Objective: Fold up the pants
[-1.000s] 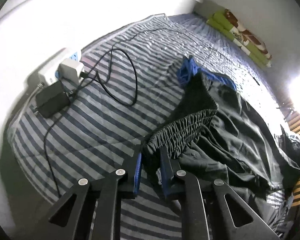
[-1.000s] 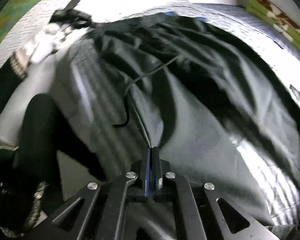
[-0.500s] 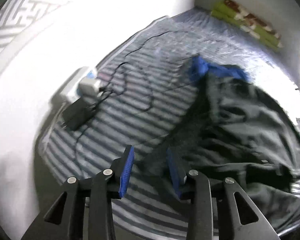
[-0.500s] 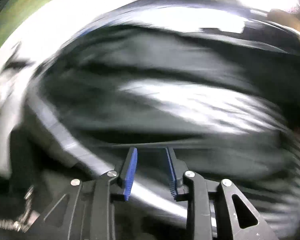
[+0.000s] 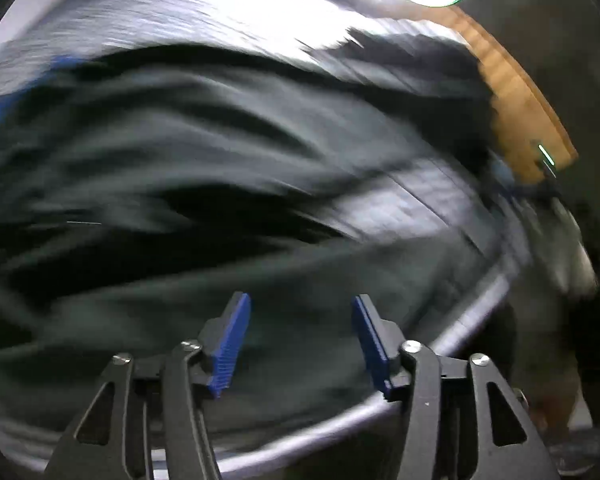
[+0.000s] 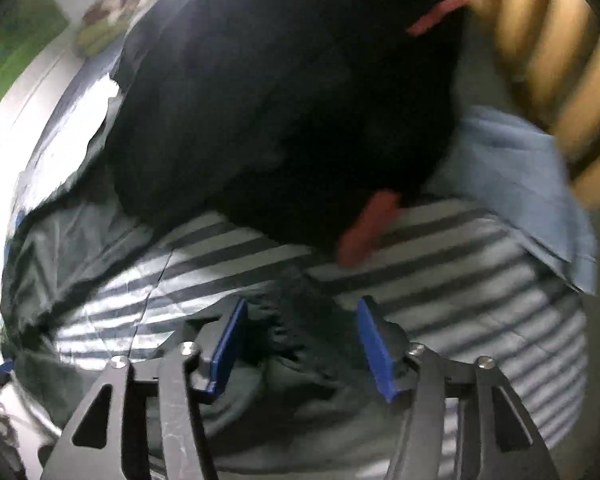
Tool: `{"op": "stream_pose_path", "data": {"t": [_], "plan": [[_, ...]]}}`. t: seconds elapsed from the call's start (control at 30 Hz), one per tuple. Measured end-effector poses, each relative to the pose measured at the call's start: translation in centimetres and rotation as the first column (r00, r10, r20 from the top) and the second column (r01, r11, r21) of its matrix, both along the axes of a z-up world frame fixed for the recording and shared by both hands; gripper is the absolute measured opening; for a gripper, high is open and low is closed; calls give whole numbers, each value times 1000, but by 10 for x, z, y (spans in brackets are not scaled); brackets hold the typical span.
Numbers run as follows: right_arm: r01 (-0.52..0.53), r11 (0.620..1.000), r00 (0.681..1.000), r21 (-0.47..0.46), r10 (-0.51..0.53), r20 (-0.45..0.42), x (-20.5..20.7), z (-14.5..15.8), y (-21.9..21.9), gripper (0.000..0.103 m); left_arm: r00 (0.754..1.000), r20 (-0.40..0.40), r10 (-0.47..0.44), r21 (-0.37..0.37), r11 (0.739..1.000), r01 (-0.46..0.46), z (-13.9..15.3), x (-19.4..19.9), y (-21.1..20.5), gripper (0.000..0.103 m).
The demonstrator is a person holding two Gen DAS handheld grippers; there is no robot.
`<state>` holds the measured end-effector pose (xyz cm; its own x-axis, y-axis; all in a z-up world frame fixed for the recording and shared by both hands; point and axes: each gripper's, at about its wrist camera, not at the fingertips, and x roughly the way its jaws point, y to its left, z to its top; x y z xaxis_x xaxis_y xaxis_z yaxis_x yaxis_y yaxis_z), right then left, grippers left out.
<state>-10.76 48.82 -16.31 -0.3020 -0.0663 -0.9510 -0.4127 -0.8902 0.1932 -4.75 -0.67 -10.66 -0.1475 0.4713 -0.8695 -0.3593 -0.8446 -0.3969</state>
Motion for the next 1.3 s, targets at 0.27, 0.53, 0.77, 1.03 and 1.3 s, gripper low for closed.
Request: {"op": "stream_pose_path", "data": {"t": [0.27,0.53,0.77,1.03,1.3], "plan": [[-130,983,991,128,124,59,-17,-18,-34,30,966,148,-212,25,977,211,-60,33,103,62],[-172,970,944,173,212,-252,1,77,-63,15,954,136,-267,47,964,263,-52,46,119,21],[-176,965,871,196,246,-426,85,130,-49,21,928,165,-335,90,942,324,-43,67,134,24],[-26,994,992,110,39,-124,137,46,17,43,961,100,-259,-15,965,261,-8,44,74,34],[9,999,998,-49,-12,-66,94,7,45,61,998,12,-66,-210,975,67,-25,-53,18,63]]}}
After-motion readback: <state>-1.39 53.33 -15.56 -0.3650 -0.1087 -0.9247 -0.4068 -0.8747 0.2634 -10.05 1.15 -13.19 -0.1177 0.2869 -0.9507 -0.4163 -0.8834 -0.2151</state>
